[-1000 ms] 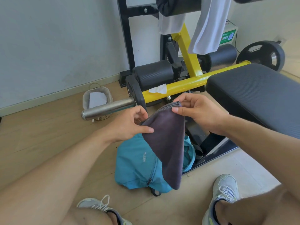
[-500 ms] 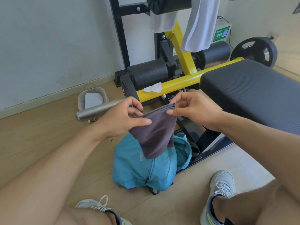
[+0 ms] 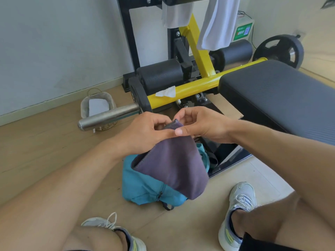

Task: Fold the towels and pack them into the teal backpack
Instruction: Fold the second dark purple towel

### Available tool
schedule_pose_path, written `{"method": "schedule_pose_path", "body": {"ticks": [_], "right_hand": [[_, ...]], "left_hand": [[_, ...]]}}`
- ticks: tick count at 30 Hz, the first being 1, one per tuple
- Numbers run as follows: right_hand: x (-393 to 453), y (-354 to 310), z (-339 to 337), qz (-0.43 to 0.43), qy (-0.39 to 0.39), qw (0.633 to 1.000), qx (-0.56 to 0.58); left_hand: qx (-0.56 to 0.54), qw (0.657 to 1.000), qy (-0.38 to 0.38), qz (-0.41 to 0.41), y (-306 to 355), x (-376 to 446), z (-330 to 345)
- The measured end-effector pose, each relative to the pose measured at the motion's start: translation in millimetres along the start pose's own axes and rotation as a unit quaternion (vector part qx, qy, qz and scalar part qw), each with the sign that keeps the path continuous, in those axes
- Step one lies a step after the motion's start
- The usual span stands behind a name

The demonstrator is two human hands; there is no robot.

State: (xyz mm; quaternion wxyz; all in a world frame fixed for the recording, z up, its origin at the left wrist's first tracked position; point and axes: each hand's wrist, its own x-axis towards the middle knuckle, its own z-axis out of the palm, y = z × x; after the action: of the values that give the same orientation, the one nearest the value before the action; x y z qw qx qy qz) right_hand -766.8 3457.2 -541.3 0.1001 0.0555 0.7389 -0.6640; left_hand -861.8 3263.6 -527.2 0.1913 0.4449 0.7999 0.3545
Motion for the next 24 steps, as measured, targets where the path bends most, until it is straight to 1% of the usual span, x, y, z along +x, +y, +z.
{"method": "schedule_pose_path", "body": {"ticks": [2, 5, 9, 11, 14, 17, 20, 24], "right_hand": [[2, 8, -1, 0.014, -0.024, 0.999, -0.021], [5, 15, 5, 0.036, -0.053, 0.992, -0.107], [11, 21, 19, 0.021, -0.023, 0.971, -0.236], [15, 22, 23, 0.014, -0.008, 0.954, -0.298], [19, 26, 24, 0.010, 0.003, 0.933, -0.358], [21, 32, 18, 0.013, 0.011, 0.923, -0.384], [21, 37, 8, 0.035, 0.003, 0.917, -0.396], [19, 51, -9, 0.095, -0.017, 0.904, -0.417]], "left_hand": [[0.007, 1.000, -0.011, -0.002, -2, -1, -5], [0.015, 1.000, 0.001, -0.012, -1, -3, -13], [0.062, 0.996, 0.053, -0.024, -2, -5, -18], [0.066, 0.994, 0.082, -0.024, -2, -5, -19], [0.068, 0.989, 0.128, -0.033, -5, -3, -21], [0.071, 0.977, 0.197, -0.045, -6, 0, -23], [0.058, 0.959, 0.263, -0.091, -10, 4, -28], [-0.050, 0.937, 0.314, -0.142, -27, 8, -39]]}}
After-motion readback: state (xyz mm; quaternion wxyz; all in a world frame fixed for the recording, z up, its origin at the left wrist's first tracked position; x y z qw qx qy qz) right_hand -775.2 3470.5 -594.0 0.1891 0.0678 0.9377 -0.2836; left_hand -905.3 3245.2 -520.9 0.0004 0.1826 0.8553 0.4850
